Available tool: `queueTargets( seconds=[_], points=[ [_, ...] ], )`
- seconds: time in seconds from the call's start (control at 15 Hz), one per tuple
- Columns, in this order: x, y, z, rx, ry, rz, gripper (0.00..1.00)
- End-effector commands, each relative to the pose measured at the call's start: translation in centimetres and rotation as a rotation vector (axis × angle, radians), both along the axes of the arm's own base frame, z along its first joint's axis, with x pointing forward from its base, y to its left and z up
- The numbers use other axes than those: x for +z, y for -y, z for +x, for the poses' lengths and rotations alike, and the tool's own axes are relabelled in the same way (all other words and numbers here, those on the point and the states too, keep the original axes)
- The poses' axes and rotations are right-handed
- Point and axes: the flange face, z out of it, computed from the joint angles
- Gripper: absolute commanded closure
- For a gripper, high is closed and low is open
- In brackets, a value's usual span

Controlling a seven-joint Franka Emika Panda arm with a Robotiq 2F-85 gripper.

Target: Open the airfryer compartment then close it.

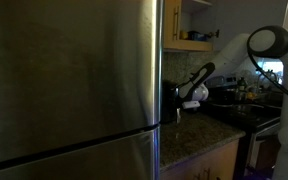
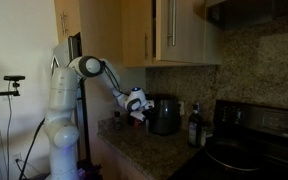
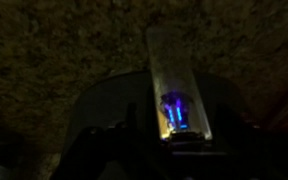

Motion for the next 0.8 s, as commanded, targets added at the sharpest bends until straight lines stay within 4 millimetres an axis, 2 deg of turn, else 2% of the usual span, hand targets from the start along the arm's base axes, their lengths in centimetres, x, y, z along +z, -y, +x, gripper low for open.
queueTargets(
  seconds=[0.0,0.07,0.13,0.2,0.47,0.67,0.73],
  points=[
    [-0.1,0.0,0.1,-0.012,0.043,0.003,0.15],
    [-0.3,0.0,0.1,-0.021,0.067,0.005,0.33],
    [-0.2,-0.4,0.0,-0.007,0.060,0.011,0.29],
    [-0.2,-0.5,0.0,-0.008,0.055,0.015,0.31],
    [-0.2,-0.8,-0.1,-0.010,0.046,0.023,0.64],
    [-0.2,0.3,-0.1,-0.036,0.051,0.012,0.88],
    [-0.2,0.5,-0.2,-0.043,0.054,0.010,0.90]
  ],
)
